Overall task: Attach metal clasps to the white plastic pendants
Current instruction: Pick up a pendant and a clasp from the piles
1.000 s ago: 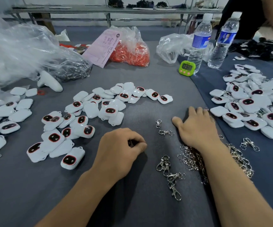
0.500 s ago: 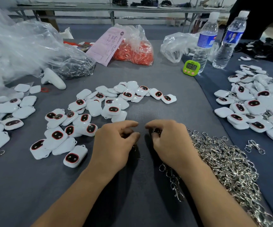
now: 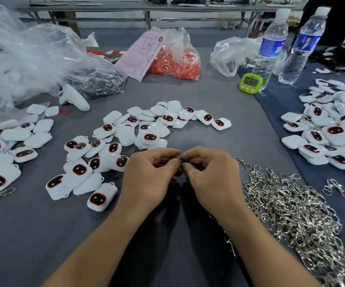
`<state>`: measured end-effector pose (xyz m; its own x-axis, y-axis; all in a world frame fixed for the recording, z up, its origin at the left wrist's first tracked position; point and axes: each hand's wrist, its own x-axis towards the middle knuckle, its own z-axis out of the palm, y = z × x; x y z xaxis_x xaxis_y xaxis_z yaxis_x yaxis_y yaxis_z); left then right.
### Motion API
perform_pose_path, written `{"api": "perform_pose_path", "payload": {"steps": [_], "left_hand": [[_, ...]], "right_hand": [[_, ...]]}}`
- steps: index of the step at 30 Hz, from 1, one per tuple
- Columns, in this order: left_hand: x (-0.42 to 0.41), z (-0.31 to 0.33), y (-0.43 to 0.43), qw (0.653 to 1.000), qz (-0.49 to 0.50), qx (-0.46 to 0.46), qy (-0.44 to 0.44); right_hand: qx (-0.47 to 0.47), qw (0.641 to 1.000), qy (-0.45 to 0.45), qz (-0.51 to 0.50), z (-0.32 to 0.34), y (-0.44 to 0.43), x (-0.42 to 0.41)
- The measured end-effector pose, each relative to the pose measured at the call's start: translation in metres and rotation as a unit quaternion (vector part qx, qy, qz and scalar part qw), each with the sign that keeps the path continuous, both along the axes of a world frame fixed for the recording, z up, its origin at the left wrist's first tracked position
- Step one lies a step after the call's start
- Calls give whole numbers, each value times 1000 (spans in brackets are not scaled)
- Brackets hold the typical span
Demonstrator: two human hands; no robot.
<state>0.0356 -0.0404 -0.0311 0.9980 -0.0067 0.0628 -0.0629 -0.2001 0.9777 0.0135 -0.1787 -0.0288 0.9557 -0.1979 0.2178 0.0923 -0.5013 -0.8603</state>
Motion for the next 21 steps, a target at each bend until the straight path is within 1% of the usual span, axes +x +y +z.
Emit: {"api": "perform_pose_path", "payload": {"steps": [2,5,7,8,9,10,11,12,13,15,17,19,21], "left_hand": [[-1,0,1,999,-24,41,-22],[-4,3,6,990,-56,103,-76],[-3,5,10,987,-29,127,-91],[-2,6,12,987,-9,135,-91],[-1,6,13,985,7,145,-90],[-1,6,14,983,18,158,-87],[-1,7,15,981,27,172,-83],[-1,7,16,978,35,189,-76],[-1,7,17,974,40,211,-70],[-3,7,17,963,48,257,-65],[-4,8,15,958,68,267,-75],[-5,10,13,952,76,284,-81],[-4,11,15,945,66,312,-70]], "right_hand": [[38,999,17,-3,-1,-2,2],[145,987,66,20,1,-3,5],[220,969,97,51,3,-2,6],[232,965,104,58,5,-1,6],[212,971,102,55,5,1,7],[150,984,90,39,5,1,9],[60,996,67,13,6,1,11],[-17,999,41,-15,9,4,15],[-60,998,16,-32,14,8,20],[-84,996,-7,4,26,18,35],[-131,988,8,80,35,29,53],[-215,965,36,143,39,37,71],[-269,947,62,164,38,39,84]]}}
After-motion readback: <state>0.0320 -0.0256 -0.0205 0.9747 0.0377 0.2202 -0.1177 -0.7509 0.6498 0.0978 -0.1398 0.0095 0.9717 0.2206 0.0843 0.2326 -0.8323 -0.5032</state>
